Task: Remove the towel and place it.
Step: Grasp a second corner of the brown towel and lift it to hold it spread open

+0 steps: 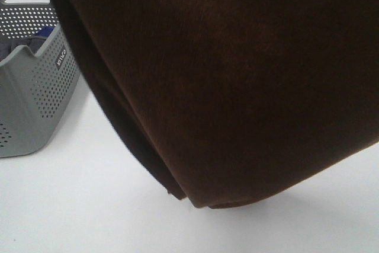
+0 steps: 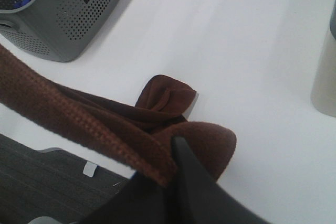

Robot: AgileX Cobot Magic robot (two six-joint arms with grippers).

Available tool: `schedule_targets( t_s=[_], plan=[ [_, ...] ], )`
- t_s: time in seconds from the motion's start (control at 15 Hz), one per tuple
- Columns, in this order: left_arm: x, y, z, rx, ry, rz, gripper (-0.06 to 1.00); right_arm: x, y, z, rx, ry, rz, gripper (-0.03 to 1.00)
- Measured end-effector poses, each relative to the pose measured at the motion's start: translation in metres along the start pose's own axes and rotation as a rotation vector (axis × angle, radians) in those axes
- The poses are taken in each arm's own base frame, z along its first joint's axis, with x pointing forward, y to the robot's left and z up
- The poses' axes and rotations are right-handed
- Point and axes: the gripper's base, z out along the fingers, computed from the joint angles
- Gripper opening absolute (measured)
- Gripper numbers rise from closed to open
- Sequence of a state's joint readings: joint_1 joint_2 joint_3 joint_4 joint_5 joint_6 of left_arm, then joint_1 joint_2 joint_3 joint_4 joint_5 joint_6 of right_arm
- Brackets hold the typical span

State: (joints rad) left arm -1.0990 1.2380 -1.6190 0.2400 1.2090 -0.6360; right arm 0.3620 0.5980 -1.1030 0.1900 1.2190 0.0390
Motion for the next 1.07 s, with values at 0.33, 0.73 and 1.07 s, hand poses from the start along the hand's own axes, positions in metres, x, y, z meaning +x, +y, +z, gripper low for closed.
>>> schedule_targets(
  t_s=[0.33,0.73,1.07],
  plan=[
    [0.067,0.027,0.025,-0.054,0.188,-0.149,0.0,0.031,-0.003,0.039,-0.064,0.173,0.07,0.0],
    [0.101,0.043,0.049,-0.139,0.256,-0.169,0.0,0.05,-0.009,0.069,-0.061,0.311,0.109,0.0],
    [0.084,0.053,0.05,-0.239,0.068,-0.029,0.0,0.029,-0.016,0.09,-0.002,0.362,0.068,0.0]
  ],
)
